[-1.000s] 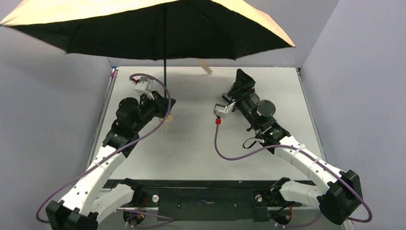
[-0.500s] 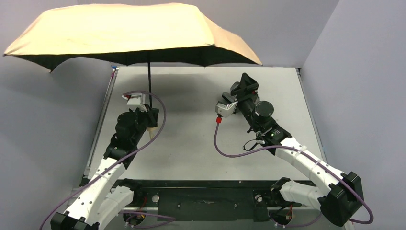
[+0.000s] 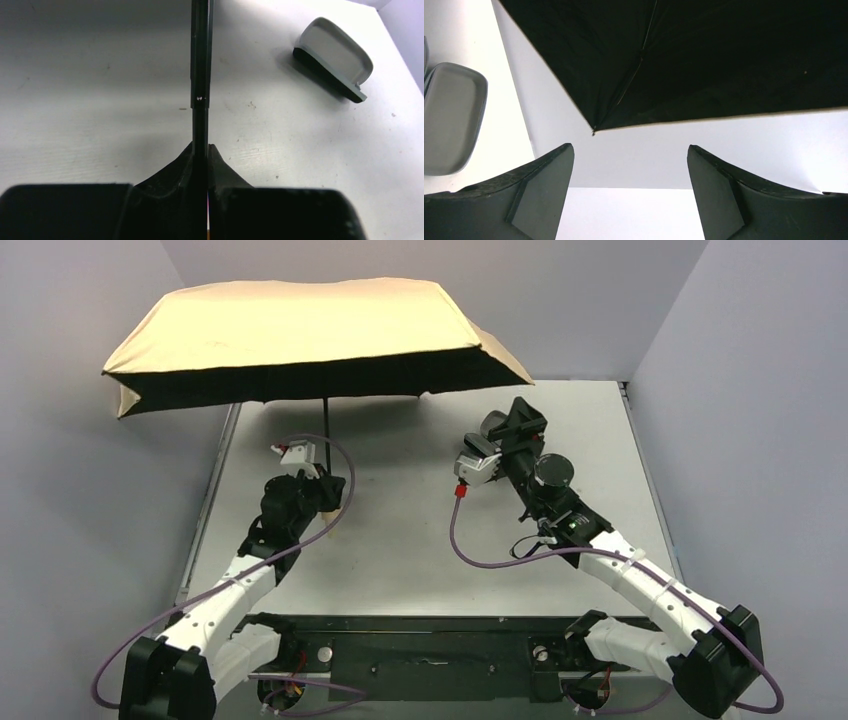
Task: Open the umbrella
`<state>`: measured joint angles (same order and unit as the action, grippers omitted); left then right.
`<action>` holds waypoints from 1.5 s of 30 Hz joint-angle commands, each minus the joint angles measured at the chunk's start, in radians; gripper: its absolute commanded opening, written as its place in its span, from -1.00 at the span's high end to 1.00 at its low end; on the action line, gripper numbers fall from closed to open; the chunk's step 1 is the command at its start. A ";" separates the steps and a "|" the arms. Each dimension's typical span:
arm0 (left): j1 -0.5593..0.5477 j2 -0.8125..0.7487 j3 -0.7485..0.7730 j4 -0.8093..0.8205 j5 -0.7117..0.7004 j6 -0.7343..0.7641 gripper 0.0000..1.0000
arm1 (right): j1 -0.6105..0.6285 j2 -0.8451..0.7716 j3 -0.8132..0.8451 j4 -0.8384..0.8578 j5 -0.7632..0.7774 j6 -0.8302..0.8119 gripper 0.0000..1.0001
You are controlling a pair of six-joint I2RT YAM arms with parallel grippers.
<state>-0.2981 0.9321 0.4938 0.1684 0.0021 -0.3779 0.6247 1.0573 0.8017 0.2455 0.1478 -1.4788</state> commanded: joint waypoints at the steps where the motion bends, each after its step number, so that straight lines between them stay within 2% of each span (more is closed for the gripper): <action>1: 0.011 0.069 0.014 0.200 -0.012 -0.082 0.91 | 0.013 -0.041 -0.013 -0.002 0.037 0.021 -0.58; 2: 0.012 0.081 0.016 0.205 -0.018 -0.082 0.85 | 0.016 -0.048 -0.015 -0.009 0.040 0.021 -0.58; 3: 0.012 0.096 0.015 0.211 -0.022 -0.077 0.71 | 0.017 -0.051 -0.020 -0.015 0.042 0.022 -0.58; 6: 0.011 0.104 -0.007 0.227 -0.008 -0.007 0.53 | 0.024 -0.084 -0.036 -0.095 0.041 0.048 -0.58; 8: 0.010 0.093 -0.015 0.208 -0.003 0.046 0.17 | 0.029 -0.110 -0.056 -0.167 0.041 0.074 -0.58; 10: 0.009 0.075 -0.009 0.131 -0.002 0.099 -0.14 | 0.034 -0.137 -0.086 -0.224 0.040 0.104 -0.58; 12: 0.009 0.046 -0.001 0.052 0.027 0.162 -0.34 | 0.037 -0.168 -0.126 -0.274 0.041 0.133 -0.58; 17: 0.010 -0.009 0.044 -0.194 0.035 0.304 -0.70 | 0.041 -0.221 -0.197 -0.329 0.050 0.207 -0.58; 20: 0.010 -0.020 0.079 -0.363 0.026 0.400 -0.98 | 0.044 -0.229 -0.217 -0.362 0.051 0.265 -0.58; 23: 0.010 -0.028 0.113 -0.499 0.007 0.514 -0.94 | 0.043 -0.234 -0.226 -0.402 0.055 0.321 -0.58; 28: 0.010 -0.073 0.119 -0.639 -0.015 0.695 -0.94 | 0.045 -0.245 -0.226 -0.485 0.032 0.463 -0.63; 32: 0.010 -0.128 0.121 -0.761 -0.021 0.912 -0.93 | 0.045 -0.237 -0.229 -0.506 0.059 0.559 -0.64; 35: 0.011 -0.167 0.112 -0.849 -0.059 0.989 -0.94 | 0.041 -0.238 -0.244 -0.503 0.087 0.609 -0.64; 40: 0.011 -0.250 0.028 -0.807 -0.213 1.020 -0.94 | -0.003 -0.287 -0.303 -0.478 0.123 0.653 -0.65; 45: 0.011 -0.343 -0.062 -0.670 -0.362 1.039 -0.94 | -0.145 -0.331 -0.348 -0.421 0.144 0.699 -0.66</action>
<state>-0.2928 0.6403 0.4816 -0.6163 -0.2081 0.6083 0.5652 0.7677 0.4763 -0.2466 0.2363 -0.8497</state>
